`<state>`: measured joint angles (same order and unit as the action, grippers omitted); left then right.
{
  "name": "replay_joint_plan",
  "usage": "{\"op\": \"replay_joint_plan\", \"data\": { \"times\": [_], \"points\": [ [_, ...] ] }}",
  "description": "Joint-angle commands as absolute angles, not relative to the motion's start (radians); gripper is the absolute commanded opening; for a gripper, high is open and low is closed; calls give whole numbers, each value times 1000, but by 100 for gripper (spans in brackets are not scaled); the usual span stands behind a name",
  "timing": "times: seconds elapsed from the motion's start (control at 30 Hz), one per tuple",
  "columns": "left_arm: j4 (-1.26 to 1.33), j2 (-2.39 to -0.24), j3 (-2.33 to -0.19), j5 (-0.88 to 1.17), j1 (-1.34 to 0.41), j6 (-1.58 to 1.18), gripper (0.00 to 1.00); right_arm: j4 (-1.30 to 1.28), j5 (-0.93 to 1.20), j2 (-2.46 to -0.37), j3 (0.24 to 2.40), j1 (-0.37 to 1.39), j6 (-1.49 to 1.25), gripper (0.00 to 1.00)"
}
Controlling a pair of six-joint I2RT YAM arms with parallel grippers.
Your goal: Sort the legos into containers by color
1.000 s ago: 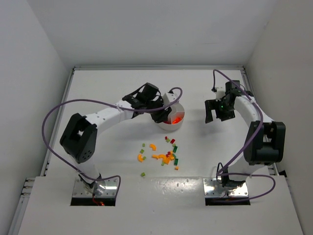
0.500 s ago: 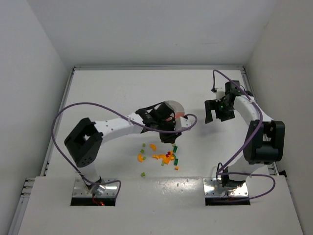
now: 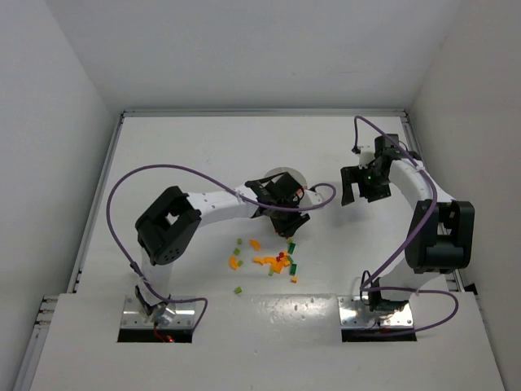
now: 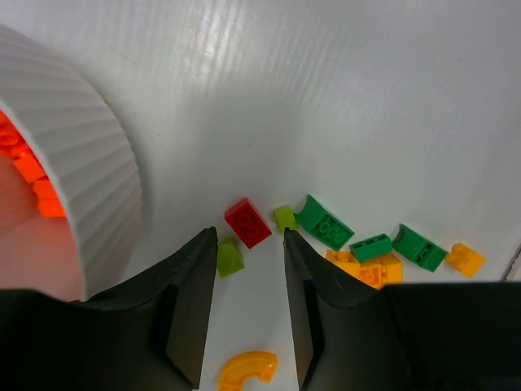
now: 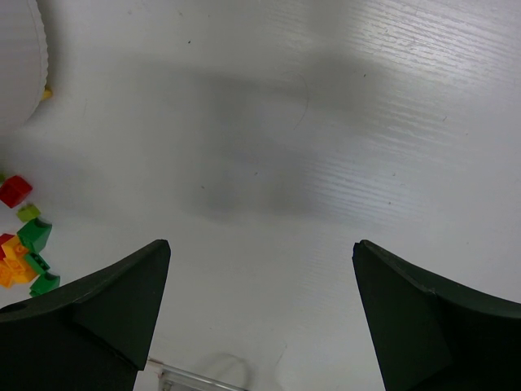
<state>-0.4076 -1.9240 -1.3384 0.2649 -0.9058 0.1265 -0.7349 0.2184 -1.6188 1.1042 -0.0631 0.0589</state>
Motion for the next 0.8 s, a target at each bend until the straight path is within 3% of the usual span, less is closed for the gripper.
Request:
{"op": "replay_joint_plan", "data": {
  "times": [0.0, 0.77],
  "points": [
    [-393, -1942, -1382, 227, -919, 81, 44, -721, 229, -1600, 1117, -58, 49, 94],
    [-383, -2033, -1411, 216, -928, 72, 44, -721, 229, -1618, 1126, -58, 49, 94]
  ]
}}
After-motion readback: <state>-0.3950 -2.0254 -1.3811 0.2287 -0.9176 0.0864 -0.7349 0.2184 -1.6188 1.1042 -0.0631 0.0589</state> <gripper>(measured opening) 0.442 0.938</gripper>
